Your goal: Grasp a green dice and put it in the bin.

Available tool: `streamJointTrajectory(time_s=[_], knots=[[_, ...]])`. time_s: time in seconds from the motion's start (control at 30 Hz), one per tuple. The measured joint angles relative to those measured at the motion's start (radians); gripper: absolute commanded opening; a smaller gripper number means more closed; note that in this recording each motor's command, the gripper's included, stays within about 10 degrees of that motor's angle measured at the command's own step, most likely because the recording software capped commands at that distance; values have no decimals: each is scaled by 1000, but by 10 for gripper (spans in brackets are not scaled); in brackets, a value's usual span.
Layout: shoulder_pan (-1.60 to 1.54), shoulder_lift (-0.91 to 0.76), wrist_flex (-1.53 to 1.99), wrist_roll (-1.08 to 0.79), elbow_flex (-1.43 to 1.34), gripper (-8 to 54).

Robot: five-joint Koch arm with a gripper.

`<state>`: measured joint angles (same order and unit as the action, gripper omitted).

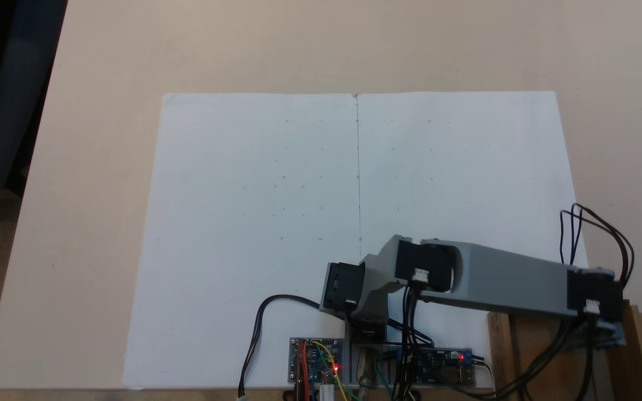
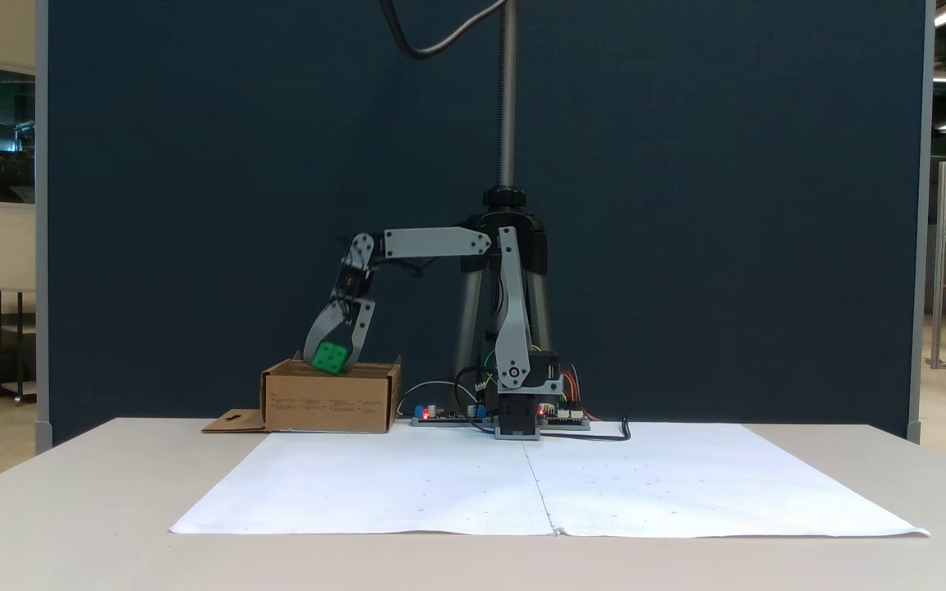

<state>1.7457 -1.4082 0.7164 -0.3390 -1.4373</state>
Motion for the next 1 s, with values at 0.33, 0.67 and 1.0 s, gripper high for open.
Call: streamJointTrajectory(time_s=[0.33,0.67,1.0], knots=[[8,48,-40,-35,-2,324],[8,48,-43,-37,-8,347],[-12,6,-98,97,169,346]])
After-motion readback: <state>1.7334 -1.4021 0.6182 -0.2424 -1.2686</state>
